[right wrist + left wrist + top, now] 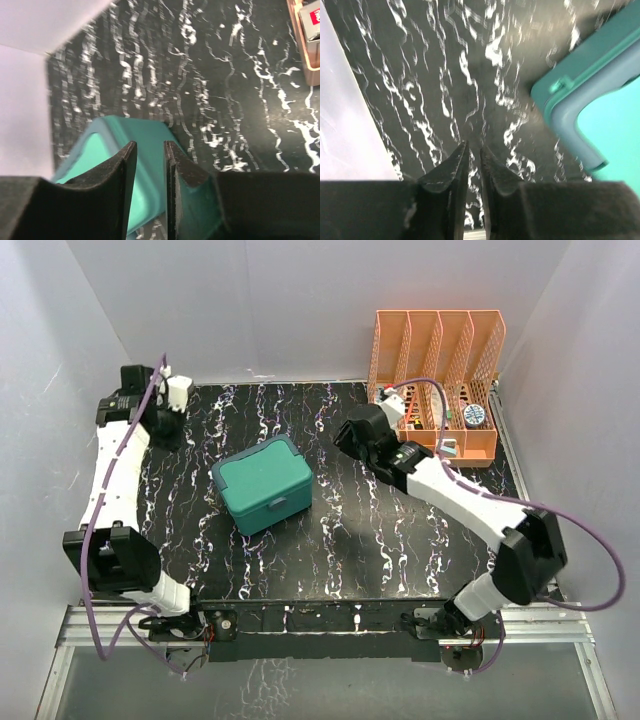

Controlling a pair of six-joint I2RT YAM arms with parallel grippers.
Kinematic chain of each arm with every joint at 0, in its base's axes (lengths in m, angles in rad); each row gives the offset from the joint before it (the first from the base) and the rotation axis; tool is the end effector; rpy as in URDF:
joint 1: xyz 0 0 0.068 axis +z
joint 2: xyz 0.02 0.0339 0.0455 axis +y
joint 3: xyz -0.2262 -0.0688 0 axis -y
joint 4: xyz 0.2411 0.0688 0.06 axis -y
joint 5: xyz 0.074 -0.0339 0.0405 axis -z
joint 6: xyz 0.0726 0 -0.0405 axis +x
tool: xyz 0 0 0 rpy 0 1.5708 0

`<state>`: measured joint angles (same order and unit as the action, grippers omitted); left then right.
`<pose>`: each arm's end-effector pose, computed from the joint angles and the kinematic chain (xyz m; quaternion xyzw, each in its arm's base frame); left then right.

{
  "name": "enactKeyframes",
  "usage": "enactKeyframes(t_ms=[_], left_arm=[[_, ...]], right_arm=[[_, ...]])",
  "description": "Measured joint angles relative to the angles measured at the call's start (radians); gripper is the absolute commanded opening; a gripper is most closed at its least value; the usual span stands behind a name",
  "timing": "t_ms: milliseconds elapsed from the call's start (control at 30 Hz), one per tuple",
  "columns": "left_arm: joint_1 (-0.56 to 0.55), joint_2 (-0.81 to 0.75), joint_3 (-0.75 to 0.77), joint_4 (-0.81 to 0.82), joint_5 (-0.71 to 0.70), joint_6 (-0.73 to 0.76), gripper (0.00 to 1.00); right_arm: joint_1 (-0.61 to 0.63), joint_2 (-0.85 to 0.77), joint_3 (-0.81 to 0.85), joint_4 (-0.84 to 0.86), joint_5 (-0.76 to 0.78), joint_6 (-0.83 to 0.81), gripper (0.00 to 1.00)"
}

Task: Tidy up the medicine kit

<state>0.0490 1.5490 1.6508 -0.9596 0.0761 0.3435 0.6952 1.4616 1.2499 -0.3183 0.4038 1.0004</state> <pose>0.3444 0.0114 0.3131 0.1505 0.9244 0.0330 0.3490 0.2987 0.2120 0.2752 0.2278 0.8250 0.2501 0.4528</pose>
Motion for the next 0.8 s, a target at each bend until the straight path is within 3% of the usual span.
enactKeyframes(t_ms=[67, 367, 600, 800], left_arm=[[0.044, -0.029, -0.08, -0.013, 0.019, 0.023, 0.0], [0.06, -0.053, -0.43, -0.05, 0.135, 0.058, 0.0], [0.032, -0.004, -0.442, -0.054, 0.24, 0.024, 0.0], [-0.029, 0.091, -0.354, -0.058, 0.286, -0.012, 0.0]], right_arm=[[-0.033, 0.061, 0.004, 0.0, -0.046, -0.045, 0.23], [-0.065, 0.212, 0.023, 0.013, -0.2, -0.166, 0.2], [-0.046, 0.245, 0.024, 0.04, -0.263, -0.18, 0.2], [0.005, 0.261, 0.023, 0.047, -0.275, -0.173, 0.2]])
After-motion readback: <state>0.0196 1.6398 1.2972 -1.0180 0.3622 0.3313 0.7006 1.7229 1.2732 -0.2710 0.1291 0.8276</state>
